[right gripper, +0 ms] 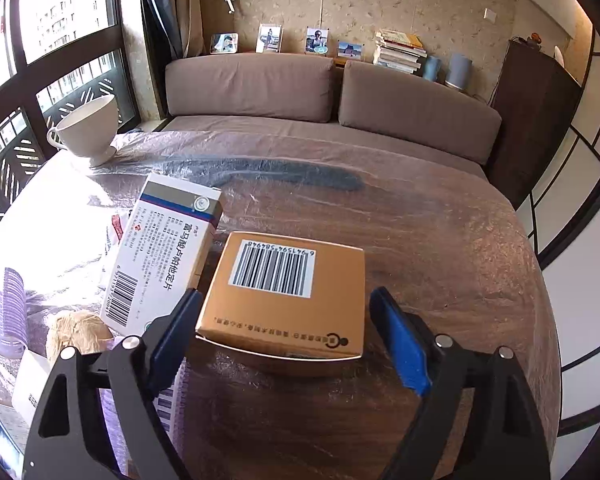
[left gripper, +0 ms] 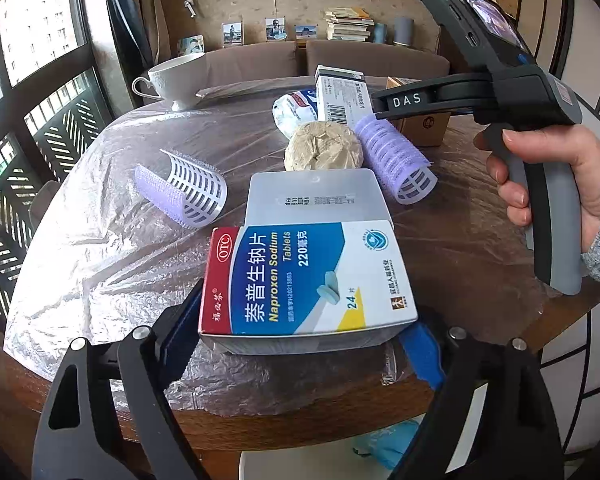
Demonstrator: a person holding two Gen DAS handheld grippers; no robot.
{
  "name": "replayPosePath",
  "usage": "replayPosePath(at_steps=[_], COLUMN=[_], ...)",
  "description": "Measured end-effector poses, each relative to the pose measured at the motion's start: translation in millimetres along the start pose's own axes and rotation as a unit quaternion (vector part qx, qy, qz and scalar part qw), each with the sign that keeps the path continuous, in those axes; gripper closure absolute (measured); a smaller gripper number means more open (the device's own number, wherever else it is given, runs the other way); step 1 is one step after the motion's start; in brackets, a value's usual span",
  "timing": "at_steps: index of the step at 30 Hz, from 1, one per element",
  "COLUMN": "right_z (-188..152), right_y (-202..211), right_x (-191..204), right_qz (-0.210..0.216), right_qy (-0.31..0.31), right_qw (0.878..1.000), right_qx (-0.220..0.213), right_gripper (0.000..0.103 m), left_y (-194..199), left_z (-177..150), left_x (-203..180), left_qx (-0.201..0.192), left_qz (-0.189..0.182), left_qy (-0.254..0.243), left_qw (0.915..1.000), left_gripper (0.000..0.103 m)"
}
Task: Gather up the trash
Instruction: 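Grasp the naproxen medicine box with the left tool while the right tool grasps the cardboard box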
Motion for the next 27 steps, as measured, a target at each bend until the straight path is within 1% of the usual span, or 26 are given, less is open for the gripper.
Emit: replayPosePath(at_steps=[3,8,9,15,22,27], right_z=[-1,-3,-3,-5,-5,-13], right_y=[-1,-1,-1,9,33,53], right_x=[1,2,1,-6,-14,-17], right_qz=[-0.002,0.0,-0.001,-0.005,-0.004,-0.001], right_qy=[0.001,-0.001,-0.001,-0.019,-0.028,-0.027], right_qw=[1.0,1.0,1.0,1.0,1.0,1.0], right_qx=[0.003,0.009,0.009,0.006,-0.002,-0.001], right_gripper=[0.026,0.044,0.045,0.045,0.045,0.045], left_y=[1,4,4,6,7,7], left_z=[0,0,0,1,1,3], left_x=[-2,-1,-1,0,1,5], left_qx=[-0.001,-0.004,-0.005,-0.01,-0.011,-0.01], left_qz=[0.001,-0.002,-0.003,-0.012,-0.017,-0.018], left_qy=[-0.007,-0.007,-0.007,-0.005,-0.007,-0.005], left_qw=[1.0,1.0,1.0,0.9999,0.9998,0.9998], left_gripper=[0.017,0.02,0.02,0.021,0.021,0.021])
Point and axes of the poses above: each gripper's, at about its wrist camera, not at the fingertips, and y roughly against the way its jaws point, x to its left, z to its top, the point moved 6 cm from there along -y, roughly the way its jaws point, and after that the axes turned 12 degrees about -x, right-handed, at the moved point
